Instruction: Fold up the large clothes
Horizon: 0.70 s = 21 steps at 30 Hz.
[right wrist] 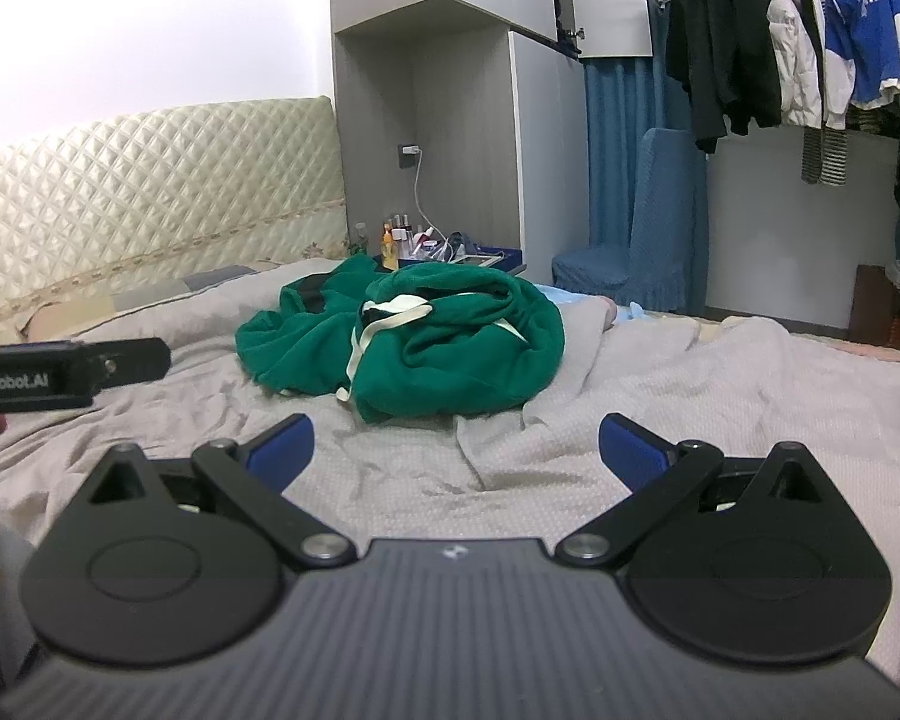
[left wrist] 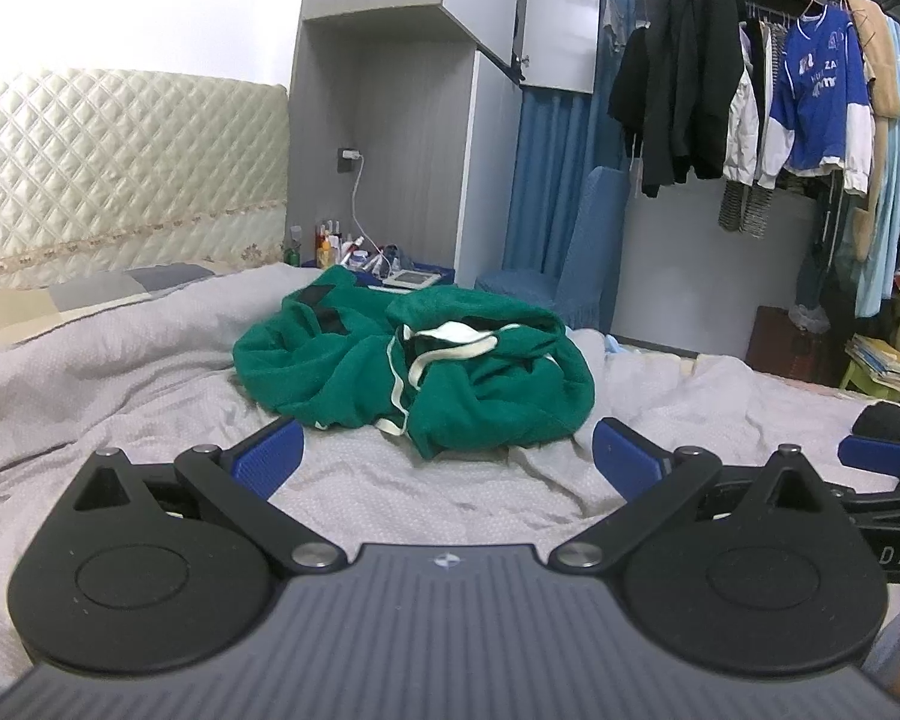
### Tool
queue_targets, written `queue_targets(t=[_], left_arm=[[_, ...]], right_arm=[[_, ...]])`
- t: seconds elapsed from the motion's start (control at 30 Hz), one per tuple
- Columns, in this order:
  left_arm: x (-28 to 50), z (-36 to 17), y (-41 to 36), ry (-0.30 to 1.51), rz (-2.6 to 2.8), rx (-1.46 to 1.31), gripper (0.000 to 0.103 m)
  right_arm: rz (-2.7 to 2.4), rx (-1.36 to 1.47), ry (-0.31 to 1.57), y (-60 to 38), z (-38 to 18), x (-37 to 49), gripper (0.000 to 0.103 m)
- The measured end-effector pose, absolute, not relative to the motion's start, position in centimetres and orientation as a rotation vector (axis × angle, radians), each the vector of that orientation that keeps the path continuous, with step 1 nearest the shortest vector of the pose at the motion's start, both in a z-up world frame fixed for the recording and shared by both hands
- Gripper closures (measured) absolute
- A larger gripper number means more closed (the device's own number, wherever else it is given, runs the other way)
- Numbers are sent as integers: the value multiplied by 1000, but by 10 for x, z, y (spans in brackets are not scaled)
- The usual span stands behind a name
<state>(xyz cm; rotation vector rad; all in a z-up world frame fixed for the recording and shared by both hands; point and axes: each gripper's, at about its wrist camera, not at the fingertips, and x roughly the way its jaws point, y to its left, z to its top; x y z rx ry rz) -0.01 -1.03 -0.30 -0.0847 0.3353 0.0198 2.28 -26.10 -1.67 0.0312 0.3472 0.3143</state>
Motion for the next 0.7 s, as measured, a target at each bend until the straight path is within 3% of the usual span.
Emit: queue_targets(t=[0.7], left_arm=[[-8,0,-6,338,13,-89,0]], right_arm=[[317,10,345,-259,-19,17,0]])
